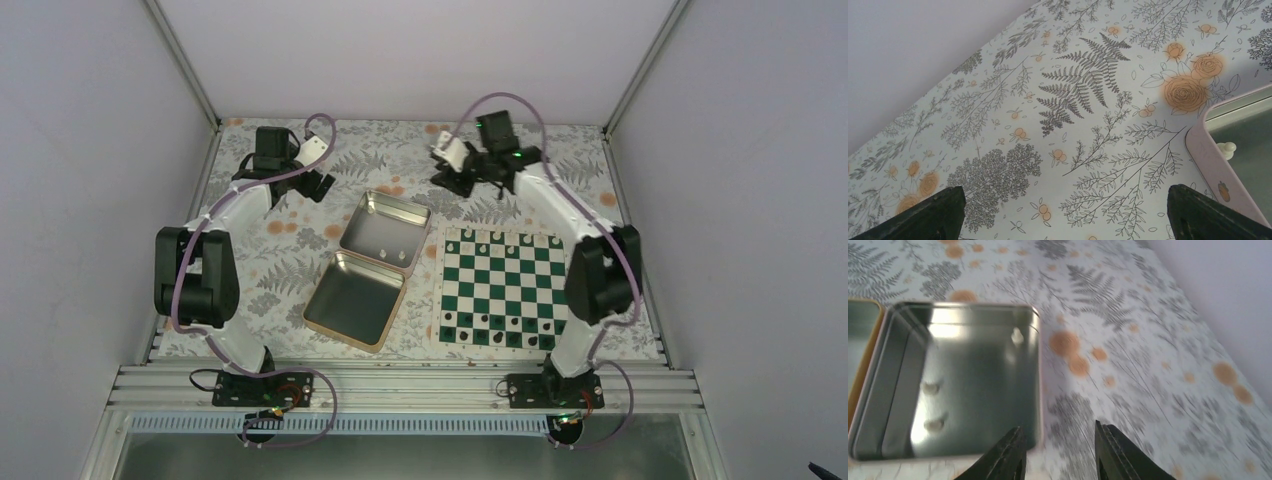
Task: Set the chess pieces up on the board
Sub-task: Pick up the chess piece from the storage box.
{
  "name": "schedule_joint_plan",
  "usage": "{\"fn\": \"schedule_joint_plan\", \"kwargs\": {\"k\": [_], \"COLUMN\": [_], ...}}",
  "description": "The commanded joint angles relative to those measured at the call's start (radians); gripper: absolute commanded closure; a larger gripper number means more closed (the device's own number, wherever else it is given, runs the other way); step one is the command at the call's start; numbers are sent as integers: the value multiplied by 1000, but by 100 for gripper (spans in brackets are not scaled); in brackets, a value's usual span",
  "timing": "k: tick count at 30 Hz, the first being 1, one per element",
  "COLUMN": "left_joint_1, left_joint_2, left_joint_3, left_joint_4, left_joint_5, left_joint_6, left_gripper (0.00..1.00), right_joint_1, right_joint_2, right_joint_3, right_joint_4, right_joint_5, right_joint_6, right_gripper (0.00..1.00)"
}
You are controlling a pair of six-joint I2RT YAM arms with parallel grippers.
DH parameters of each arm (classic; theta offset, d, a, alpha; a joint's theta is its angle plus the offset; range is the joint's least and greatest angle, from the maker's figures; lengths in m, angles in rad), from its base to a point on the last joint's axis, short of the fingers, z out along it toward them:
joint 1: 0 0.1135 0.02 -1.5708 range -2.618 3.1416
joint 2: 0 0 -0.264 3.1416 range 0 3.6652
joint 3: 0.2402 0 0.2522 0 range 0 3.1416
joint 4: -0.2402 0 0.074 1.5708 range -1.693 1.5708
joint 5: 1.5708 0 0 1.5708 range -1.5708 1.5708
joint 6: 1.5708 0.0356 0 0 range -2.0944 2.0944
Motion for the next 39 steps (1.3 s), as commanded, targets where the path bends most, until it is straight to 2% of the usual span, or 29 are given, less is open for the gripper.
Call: {"fn": "schedule_joint_plan", "kwargs": {"k": [1,5,11,16,23,39], "left_joint_1": [1,1,1,0,1,1], "left_joint_2": [-38,-40,-43,-48,-54,-43], "left_joint_3": [-12,-9,-12,-20,-26,-33], "left_joint_4": [6,3,1,9,15,22], "left_joint_5": [14,22,46,43,58,71], "left_joint_6": [-6,-16,-19,-16,-18,-17], "left_gripper": [0,0,0,0,0,0], "right_joint_1": [118,204,264,277,300,326], "right_joint_2": [172,348,460,507,580,620], "right_joint_3": [130,259,278,256,318,294], "right_joint_4": [19,7,115,221,233,321], "right_joint_5": [-37,-10,-11,17,86,200], "right_joint_6": [50,43,76,114,104,107], "right_gripper": [62,63,64,64,63,64]}}
